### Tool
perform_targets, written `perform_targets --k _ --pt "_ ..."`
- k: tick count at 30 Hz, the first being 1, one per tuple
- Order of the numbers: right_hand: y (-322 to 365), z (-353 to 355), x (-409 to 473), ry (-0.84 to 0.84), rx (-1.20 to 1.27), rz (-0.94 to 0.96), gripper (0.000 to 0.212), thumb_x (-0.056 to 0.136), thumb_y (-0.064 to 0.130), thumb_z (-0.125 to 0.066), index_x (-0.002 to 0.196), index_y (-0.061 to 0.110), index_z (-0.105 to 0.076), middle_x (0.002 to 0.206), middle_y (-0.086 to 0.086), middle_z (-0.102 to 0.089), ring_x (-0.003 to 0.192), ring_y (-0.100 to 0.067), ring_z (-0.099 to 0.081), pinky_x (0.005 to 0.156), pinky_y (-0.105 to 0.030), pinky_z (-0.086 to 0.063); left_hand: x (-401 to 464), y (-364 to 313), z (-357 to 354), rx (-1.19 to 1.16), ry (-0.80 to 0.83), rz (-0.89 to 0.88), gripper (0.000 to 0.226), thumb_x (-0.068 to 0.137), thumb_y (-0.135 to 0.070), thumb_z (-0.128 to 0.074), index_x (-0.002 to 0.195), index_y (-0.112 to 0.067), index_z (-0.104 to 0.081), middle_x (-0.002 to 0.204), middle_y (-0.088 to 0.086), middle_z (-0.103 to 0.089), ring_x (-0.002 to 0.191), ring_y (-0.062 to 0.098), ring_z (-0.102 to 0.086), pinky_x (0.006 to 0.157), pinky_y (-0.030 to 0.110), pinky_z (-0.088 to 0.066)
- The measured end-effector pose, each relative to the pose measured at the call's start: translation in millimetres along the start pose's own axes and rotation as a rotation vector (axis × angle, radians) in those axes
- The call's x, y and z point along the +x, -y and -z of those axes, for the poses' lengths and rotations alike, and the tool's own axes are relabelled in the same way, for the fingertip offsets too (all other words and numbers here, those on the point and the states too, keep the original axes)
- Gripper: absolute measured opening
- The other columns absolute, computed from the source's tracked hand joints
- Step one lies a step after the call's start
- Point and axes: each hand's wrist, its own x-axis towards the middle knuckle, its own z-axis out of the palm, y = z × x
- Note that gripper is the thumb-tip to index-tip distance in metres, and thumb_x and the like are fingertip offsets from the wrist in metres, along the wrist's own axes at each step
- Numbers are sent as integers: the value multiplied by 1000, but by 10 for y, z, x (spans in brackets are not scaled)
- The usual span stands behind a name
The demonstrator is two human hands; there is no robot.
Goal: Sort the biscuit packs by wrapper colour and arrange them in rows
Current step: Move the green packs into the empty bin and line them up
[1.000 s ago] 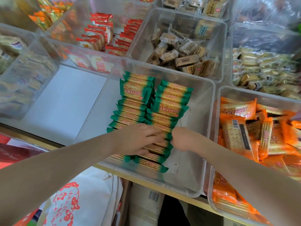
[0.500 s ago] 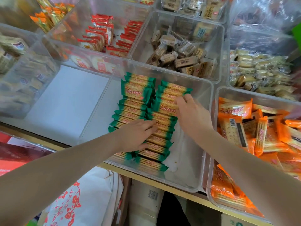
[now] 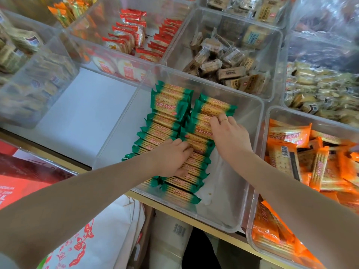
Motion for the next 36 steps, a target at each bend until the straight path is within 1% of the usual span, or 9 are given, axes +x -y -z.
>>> perform_targets --k 4,8,15,18,20,23,26,33,36 --pt "7 -24 16 26 -35 30 39 87 5 -53 123 11 -40 128 -9 -45 114 -23 -45 88 -31 -43 34 0 -13 -39 0 44 64 91 -58 -38 139 -15 -35 137 5 -35 121 21 -33 99 34 -25" --pt "-7 -26 66 15 41 -30 32 88 4 -53 117 11 -42 123 -9 -48 109 -24 -48 82 -32 -43 28 19 7 -125 28 47 61 91 -55 -41 138 -15 -36 143 5 -28 127 20 -34 111 39 -15" --pt "-60 42 83 22 190 -58 32 90 9 -52 121 14 -46 124 -7 -47 112 -23 -43 86 -35 -44 44 24 120 -119 96 30 61 93 -53 -37 140 -13 -34 145 7 -29 125 22 -39 113 39 -16" --pt "-48 94 10 90 286 -34 28 92 17 -52 120 15 -50 120 -4 -48 110 -23 -46 89 -38 -47 -11 47 111 -109 81 5 62 94 -51 -37 143 -14 -31 148 6 -29 132 21 -34 116 41 -11" --pt "3 52 -48 180 254 2 25 91 17 -53 115 15 -50 115 -4 -50 105 -23 -50 84 -39 -50 -40 68 109 -94 90 -11 63 94 -50 -37 144 -14 -28 148 5 -32 135 20 -30 116 39 -8" --pt "67 -87 -53 248 207 10 21 89 11 -54 108 14 -47 105 -5 -52 97 -26 -55 74 -38 -50 -80 114 136 -84 88 -29 60 95 -45 -39 144 -13 -30 144 5 -40 130 20 -37 112 33 -18" --pt "115 -167 25 259 193 29 20 89 7 -52 108 12 -49 102 -8 -53 95 -28 -56 76 -39 -50 -119 177 164 -137 50 -34 52 96 -38 -43 141 -13 -37 134 6 -50 120 20 -46 103 31 -35" --pt "217 -240 148 316 102 158 24 89 3 -51 109 14 -58 107 -7 -52 101 -27 -53 83 -38 -49 -182 199 97 -149 -3 -69 45 95 -34 -45 135 -13 -46 130 6 -53 114 23 -50 98 34 -39" --pt "248 -248 107 315 105 136 27 92 5 -46 114 15 -58 112 -6 -51 106 -27 -53 82 -35 -46 -150 209 156 -151 -138 -49 36 94 -27 -47 126 -13 -55 111 5 -60 97 21 -56 83 32 -43"
